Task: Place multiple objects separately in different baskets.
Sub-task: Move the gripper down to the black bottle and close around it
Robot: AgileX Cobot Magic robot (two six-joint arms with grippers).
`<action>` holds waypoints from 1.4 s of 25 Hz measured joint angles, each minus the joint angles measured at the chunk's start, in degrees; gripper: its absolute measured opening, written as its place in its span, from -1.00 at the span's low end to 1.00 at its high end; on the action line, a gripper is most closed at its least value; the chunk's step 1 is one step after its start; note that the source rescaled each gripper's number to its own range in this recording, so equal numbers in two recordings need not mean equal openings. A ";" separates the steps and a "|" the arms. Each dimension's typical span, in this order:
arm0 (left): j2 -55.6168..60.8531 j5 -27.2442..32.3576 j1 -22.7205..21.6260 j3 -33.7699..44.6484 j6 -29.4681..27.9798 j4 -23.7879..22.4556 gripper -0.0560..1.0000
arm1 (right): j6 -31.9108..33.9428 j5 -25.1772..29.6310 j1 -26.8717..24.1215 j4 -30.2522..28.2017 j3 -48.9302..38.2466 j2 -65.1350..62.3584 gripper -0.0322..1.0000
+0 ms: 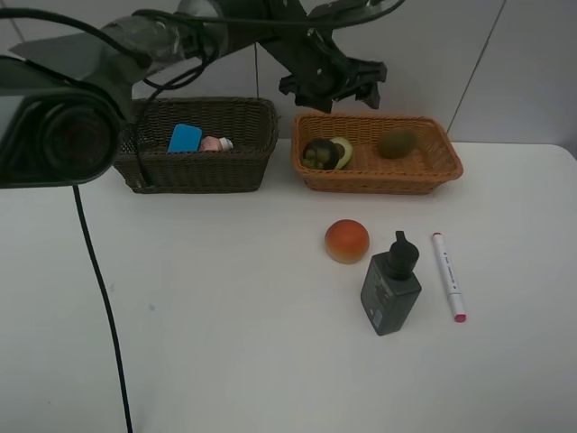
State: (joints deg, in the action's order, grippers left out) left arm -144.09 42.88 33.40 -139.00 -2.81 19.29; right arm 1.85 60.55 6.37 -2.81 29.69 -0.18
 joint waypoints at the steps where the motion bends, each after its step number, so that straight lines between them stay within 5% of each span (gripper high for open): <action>1: 1.23 4.51 -0.30 -0.16 0.00 -0.14 0.86 | 0.00 0.00 0.00 0.00 0.00 0.00 1.00; 6: 6.81 24.53 -3.36 -0.54 -0.41 -6.10 0.86 | 0.00 0.00 0.00 0.00 0.00 0.00 1.00; 16: 14.73 25.85 -11.12 5.43 -1.30 -17.51 0.86 | 0.00 0.00 0.00 0.00 0.00 0.00 1.00; 28: 46.16 25.75 -23.85 46.09 -2.61 -20.42 0.86 | 0.00 0.00 0.00 0.00 0.00 0.00 1.00; 35: 66.70 25.75 -24.79 69.78 -2.61 -20.31 0.86 | 0.00 0.00 0.00 0.00 0.00 0.00 1.00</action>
State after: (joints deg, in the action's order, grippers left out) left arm -77.39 68.63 8.60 -69.22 -5.42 -1.02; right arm 1.85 60.55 6.37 -2.81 29.69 -0.18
